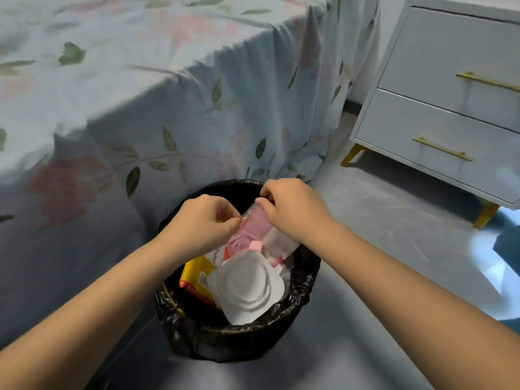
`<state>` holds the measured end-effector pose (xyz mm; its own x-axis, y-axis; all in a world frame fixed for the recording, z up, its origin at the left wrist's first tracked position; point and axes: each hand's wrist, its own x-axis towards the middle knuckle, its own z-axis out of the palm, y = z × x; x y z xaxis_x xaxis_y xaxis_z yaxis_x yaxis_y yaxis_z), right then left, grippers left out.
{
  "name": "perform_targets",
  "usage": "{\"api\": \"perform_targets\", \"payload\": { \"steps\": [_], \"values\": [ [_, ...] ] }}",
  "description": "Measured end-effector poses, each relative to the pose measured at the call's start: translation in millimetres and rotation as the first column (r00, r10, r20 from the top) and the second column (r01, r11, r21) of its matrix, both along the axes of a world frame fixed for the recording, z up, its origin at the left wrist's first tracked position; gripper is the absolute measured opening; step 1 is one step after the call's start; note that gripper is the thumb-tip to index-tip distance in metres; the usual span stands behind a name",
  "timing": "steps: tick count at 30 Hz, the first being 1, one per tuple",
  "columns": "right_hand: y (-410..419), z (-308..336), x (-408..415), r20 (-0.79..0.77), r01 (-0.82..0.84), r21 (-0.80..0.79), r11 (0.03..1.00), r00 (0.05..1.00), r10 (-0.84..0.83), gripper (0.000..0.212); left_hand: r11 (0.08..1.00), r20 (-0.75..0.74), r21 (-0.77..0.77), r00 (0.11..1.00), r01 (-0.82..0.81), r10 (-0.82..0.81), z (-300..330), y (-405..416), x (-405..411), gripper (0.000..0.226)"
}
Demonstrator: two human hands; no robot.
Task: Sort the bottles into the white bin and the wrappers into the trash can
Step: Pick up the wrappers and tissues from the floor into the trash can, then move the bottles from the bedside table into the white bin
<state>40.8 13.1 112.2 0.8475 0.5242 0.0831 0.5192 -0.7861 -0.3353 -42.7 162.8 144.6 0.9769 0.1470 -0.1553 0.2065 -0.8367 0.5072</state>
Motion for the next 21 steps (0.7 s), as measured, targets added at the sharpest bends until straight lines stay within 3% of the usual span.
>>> {"api": "perform_targets", "payload": {
  "steps": [3, 6, 13, 21],
  "values": [
    [-27.4, 42.5, -5.6, -0.104, 0.059, -0.013, 0.998, 0.993, -0.060, 0.022, 0.999, -0.053, -0.033, 0.999, -0.007, 0.005, 37.9, -0.8, 3.9, 0.011],
    [-57.7, 95.2, -11.3, -0.191, 0.226, -0.001, 0.974, 0.956, -0.222, 0.017, 0.997, -0.093, -0.079, 0.995, 0.020, -0.027, 96.3, -7.7, 15.6, 0.012],
    [-100.5, 275.2, 3.1, -0.392, 0.418, -0.043, 0.908, 0.828, -0.400, 0.020, 0.982, -0.125, -0.159, 0.985, 0.101, -0.121, 286.3, -44.3, 63.5, 0.012],
    [-195.8, 462.4, 71.9, -0.376, 0.508, -0.202, 0.837, 0.749, -0.545, 0.032, 0.921, -0.012, 0.004, 0.921, 0.389, -0.389, 491.9, -142.8, 180.7, 0.022]
  ]
}}
